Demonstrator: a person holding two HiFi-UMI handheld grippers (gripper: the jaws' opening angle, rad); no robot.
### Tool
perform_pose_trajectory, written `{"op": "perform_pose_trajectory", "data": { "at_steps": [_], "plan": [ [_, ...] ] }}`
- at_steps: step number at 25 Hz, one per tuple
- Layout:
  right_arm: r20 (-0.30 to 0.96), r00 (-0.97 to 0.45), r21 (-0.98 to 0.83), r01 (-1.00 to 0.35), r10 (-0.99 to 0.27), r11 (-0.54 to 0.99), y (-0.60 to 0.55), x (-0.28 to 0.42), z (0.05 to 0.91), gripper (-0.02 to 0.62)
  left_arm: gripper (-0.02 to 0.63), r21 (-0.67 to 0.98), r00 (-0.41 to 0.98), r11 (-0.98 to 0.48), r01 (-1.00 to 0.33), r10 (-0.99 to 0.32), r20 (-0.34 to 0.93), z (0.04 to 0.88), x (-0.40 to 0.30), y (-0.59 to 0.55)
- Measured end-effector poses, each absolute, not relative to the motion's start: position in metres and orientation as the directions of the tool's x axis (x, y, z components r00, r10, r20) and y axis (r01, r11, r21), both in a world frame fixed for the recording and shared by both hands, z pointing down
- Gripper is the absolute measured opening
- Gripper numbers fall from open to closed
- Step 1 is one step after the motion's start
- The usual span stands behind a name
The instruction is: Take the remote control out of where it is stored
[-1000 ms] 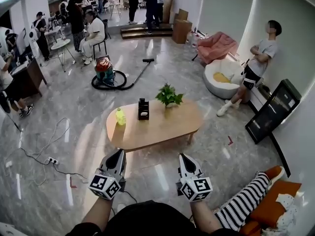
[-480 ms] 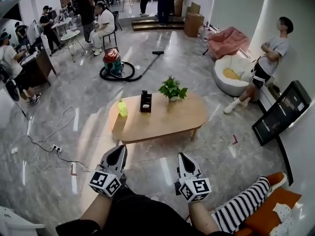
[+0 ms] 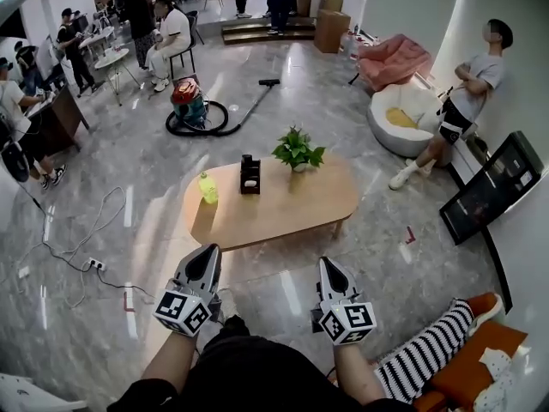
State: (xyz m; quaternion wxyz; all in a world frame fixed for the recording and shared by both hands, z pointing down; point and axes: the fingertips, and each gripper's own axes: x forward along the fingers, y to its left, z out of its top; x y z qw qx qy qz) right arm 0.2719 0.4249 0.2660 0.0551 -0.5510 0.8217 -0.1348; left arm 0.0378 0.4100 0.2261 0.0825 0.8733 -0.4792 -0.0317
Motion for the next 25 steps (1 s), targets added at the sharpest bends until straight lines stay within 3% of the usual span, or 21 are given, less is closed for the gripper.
{"op": "perform_pose_trajectory", "data": {
  "at_steps": [9,25],
  "plan": [
    [0.066,-0.338,-0.280,-0.909,-0.939,0.307,0.328,0.244,0.258,0.008,0.006,0.200,0.573,-0.564,-0.801,-0.820,-0.017,0.231,0.003,0.303],
    [0.105,-0.375,-0.284,-0.899,-0.921,0.334,0.192,0.114,0.269,0.008,0.006,0.198,0.591,-0.583,-0.788,-0.806,-0.023,0.245,-0.111,0.175]
  ]
}}
